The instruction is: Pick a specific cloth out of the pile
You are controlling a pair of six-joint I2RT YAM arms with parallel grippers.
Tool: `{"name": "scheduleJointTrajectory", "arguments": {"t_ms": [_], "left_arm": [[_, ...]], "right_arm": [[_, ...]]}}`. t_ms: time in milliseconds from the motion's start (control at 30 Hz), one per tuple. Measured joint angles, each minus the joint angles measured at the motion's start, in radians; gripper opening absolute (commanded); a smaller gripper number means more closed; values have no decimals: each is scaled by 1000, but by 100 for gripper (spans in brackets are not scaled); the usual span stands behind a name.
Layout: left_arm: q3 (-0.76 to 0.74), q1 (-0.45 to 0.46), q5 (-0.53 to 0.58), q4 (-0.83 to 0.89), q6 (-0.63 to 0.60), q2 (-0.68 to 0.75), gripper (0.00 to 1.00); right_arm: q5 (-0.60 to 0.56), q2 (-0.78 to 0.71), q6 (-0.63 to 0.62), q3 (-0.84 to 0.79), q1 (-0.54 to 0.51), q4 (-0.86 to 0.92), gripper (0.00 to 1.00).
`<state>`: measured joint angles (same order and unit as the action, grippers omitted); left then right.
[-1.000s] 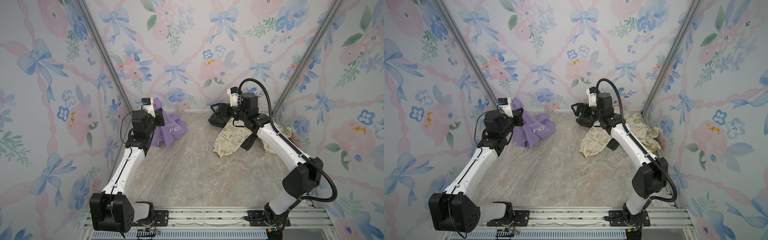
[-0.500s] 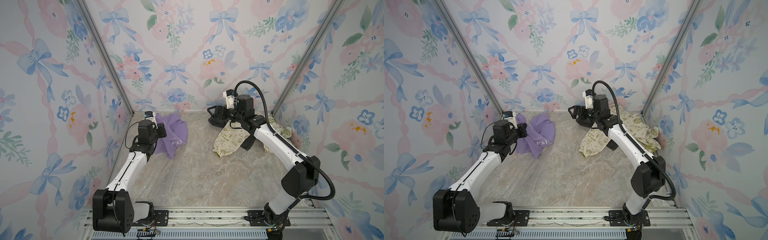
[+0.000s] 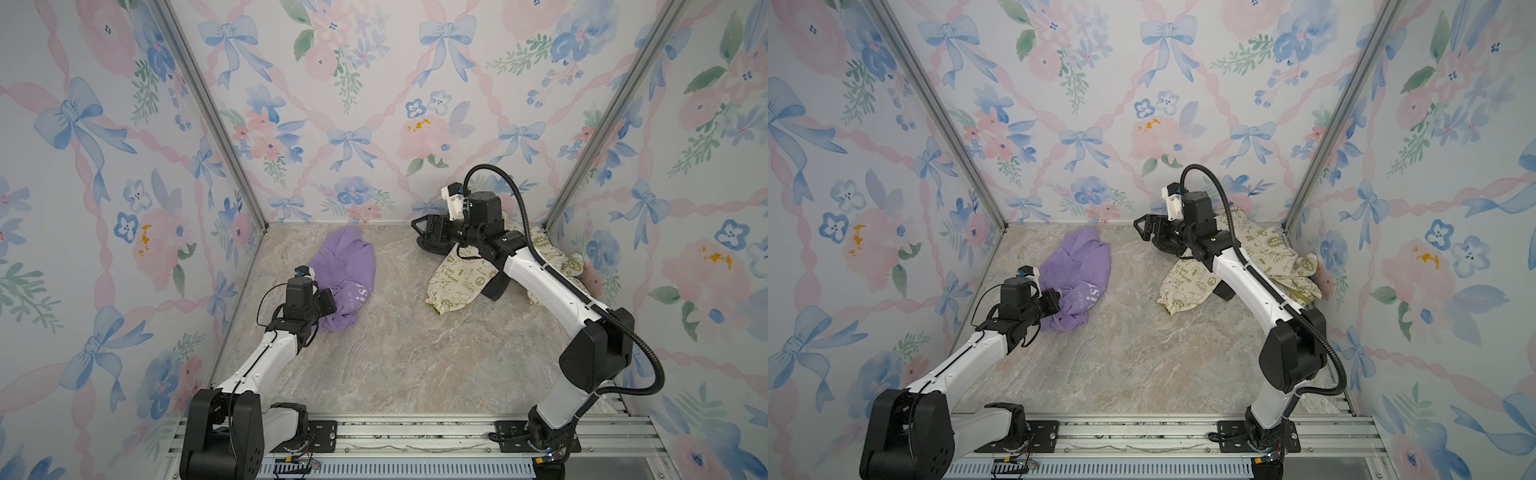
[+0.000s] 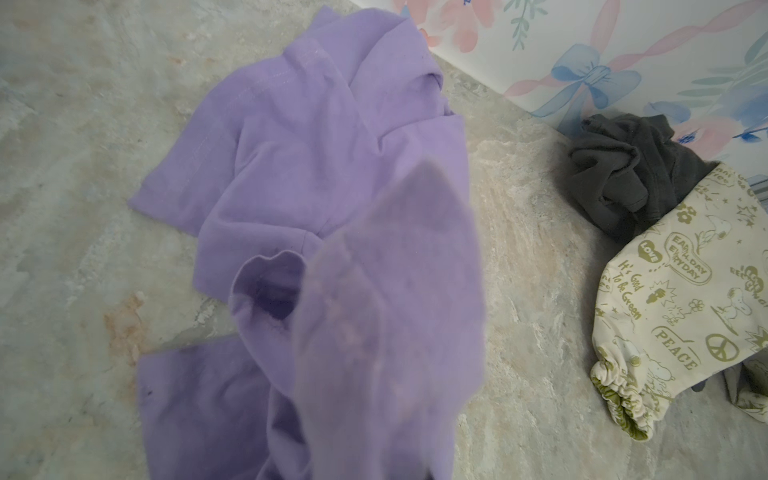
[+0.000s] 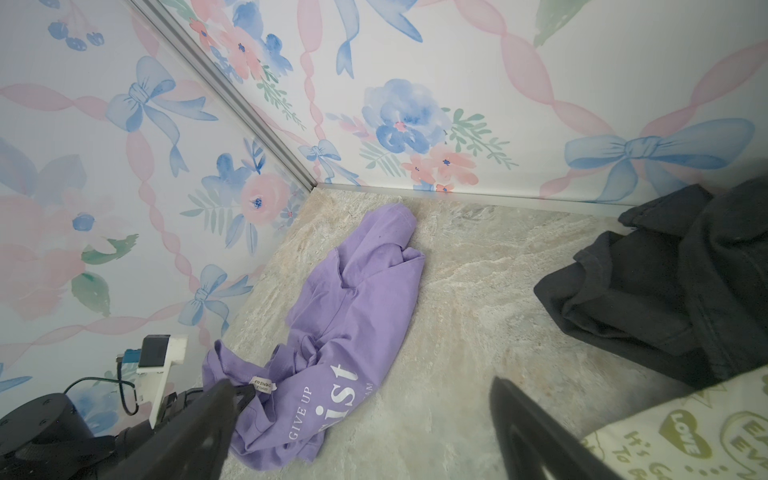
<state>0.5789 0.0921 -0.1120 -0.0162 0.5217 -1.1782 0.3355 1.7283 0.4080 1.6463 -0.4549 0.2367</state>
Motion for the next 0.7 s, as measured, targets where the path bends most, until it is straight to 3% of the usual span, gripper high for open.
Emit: {"name": "scheduleJointTrajectory", "arguments": {"t_ms": [300, 400, 700], "left_arm": [[-5, 0, 9, 79, 56, 19, 68], [45, 1, 53, 114, 73, 78, 96], [319, 4, 253, 114, 82, 211, 98]], "right_arm": [[3, 0, -19, -6, 0, 40, 97], [9, 0, -23, -19, 0, 42, 97], [14, 0, -47, -29, 0, 44, 97]]}}
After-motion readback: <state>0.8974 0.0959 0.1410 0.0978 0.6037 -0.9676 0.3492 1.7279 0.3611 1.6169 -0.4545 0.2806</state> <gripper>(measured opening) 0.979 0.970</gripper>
